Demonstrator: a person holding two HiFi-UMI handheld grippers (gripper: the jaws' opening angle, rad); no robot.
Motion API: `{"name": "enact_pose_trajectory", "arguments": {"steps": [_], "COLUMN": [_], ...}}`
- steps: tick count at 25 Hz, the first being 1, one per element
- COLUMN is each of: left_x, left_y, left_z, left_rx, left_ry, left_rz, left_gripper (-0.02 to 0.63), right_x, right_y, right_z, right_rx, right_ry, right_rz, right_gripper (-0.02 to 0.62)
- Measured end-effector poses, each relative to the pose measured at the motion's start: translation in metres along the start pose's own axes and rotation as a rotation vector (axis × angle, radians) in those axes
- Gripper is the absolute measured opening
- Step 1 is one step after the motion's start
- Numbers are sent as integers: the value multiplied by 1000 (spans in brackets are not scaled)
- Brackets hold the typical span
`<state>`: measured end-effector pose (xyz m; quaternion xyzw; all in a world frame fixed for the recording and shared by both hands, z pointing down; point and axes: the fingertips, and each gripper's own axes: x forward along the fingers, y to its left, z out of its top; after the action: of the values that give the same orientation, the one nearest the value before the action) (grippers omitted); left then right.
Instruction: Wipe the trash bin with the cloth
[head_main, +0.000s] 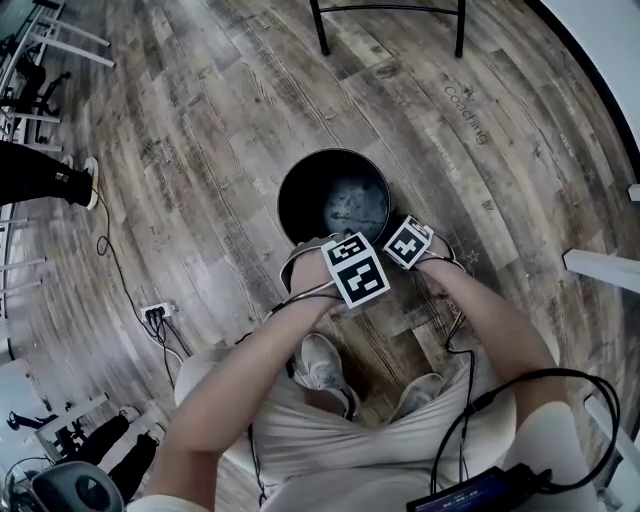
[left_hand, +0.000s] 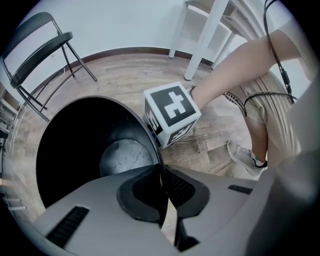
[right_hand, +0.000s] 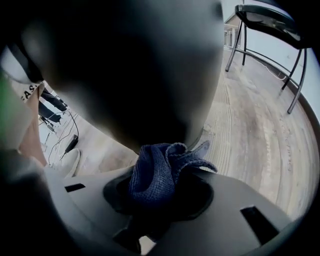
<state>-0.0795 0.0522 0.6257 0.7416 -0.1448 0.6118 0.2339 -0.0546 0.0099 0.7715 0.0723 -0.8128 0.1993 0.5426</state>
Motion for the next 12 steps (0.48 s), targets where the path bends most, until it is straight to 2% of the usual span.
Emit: {"name": "enact_pose_trajectory", "arguments": {"steps": [7, 12], "left_x": [2, 2], "left_y": [-2, -2], "left_z": [0, 1], "left_rx": [18, 10], "left_ry": [-14, -25], "left_rz": [-7, -23], "left_gripper": [22, 25], "right_x": [34, 16], "right_y": [-1, -11], "right_z": [-18, -18], "right_rx": [52, 128], "right_ry": [-13, -25], "right_rz": [66, 63], "right_gripper": [116, 115]}}
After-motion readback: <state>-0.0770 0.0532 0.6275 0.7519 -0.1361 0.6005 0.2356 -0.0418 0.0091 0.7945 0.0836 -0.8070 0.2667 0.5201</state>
